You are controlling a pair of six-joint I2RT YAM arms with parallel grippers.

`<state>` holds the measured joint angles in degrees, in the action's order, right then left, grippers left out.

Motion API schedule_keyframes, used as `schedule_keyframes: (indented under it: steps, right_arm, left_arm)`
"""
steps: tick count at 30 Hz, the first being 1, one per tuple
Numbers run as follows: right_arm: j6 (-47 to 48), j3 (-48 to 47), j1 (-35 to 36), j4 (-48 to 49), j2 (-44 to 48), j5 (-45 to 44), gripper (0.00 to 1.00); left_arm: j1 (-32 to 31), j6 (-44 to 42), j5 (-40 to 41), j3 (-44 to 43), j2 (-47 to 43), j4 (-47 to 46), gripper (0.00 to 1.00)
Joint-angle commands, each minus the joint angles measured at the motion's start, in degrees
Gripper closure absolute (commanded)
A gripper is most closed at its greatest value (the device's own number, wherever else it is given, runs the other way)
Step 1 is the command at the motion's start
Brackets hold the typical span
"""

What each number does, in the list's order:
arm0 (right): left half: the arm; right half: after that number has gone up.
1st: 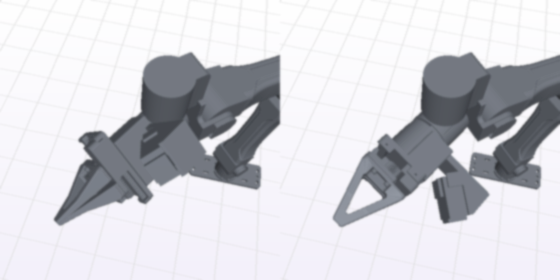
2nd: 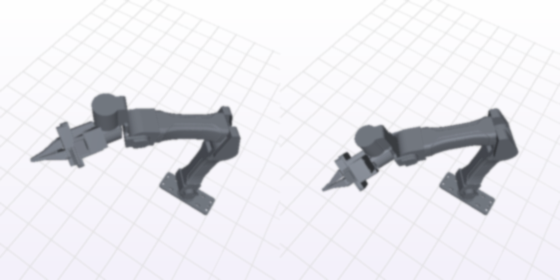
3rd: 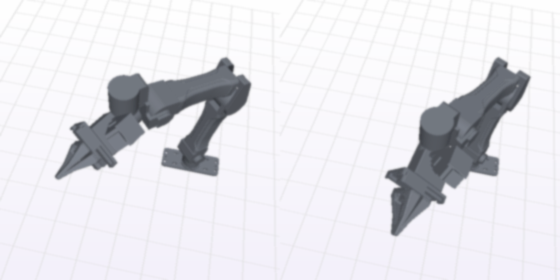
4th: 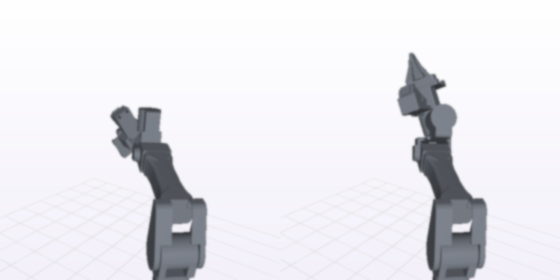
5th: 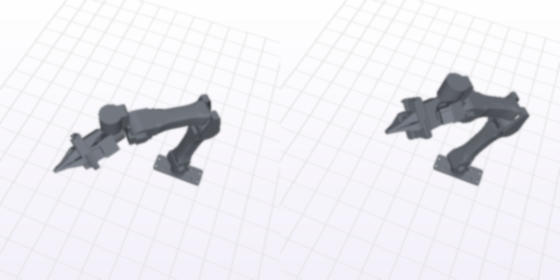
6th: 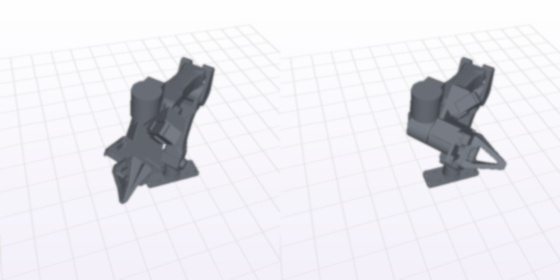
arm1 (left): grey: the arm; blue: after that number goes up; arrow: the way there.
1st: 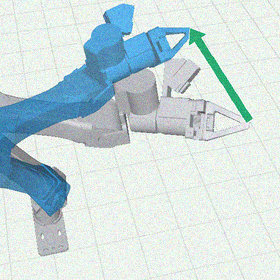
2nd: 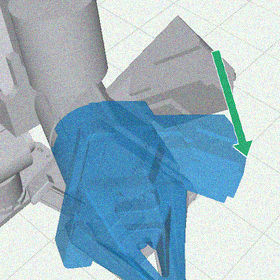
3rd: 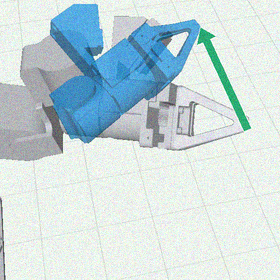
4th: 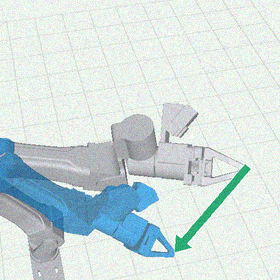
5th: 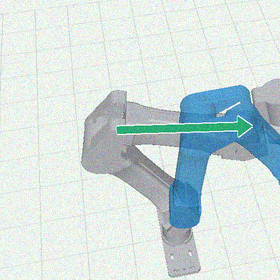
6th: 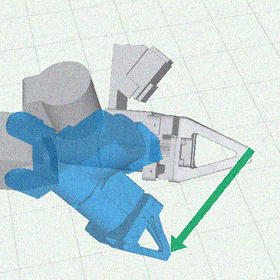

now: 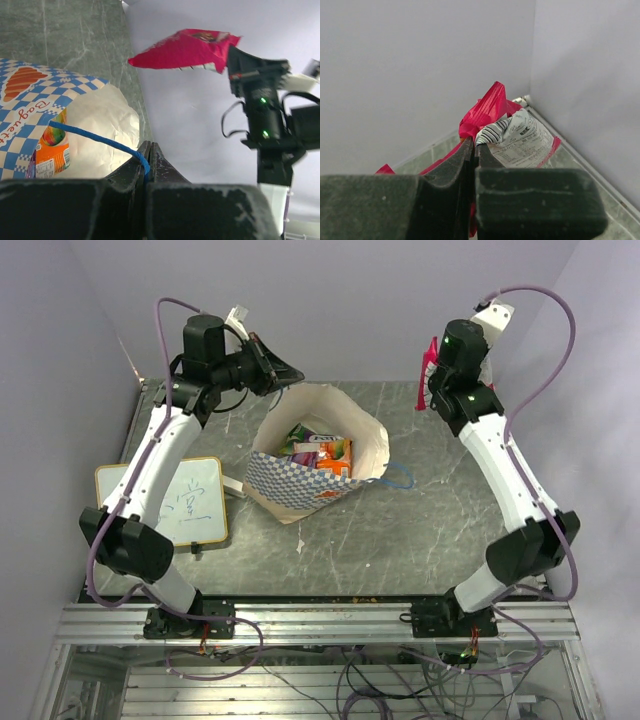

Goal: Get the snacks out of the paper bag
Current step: Place the snack at the center of the board.

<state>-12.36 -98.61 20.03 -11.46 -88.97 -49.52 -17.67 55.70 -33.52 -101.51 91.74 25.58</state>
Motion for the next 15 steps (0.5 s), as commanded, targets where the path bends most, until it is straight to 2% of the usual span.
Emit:
schedule_keyframes:
  steps: [1, 4, 9, 12, 15]
  right_arm:
    - [-8.89, 0.82, -4.86, 4.86, -4.19, 5.3, 1.0]
    - [-15.48, -1.43, -7.35, 3.96, -9.61, 7.78, 1.0]
    - [-25.97, -12.43, -9.29, 0.17, -22.38, 10.22, 1.0]
    - [-33.07, -17.58, -10.51, -1.38, -26.45, 10.77, 1.0]
    - [-37.72, -11.76, -11.88, 2.88, -27.27, 10.2, 1.0]
  left_arm:
    - [0.49, 0.17, -2.98, -2.65, 0.41, -2.65, 0.93]
    - [0.44, 0.09, -3.68, -4.52, 1.57, -2.1, 0.93]
    - [0.44, -1.52, -4.14, -8.85, 3.43, 1.45, 0.93]
    - [0.44, -1.96, -4.57, -9.87, 3.66, 2.7, 0.93]
    - [0.44, -2.58, -5.16, -10.06, 3.73, 3.57, 0.93]
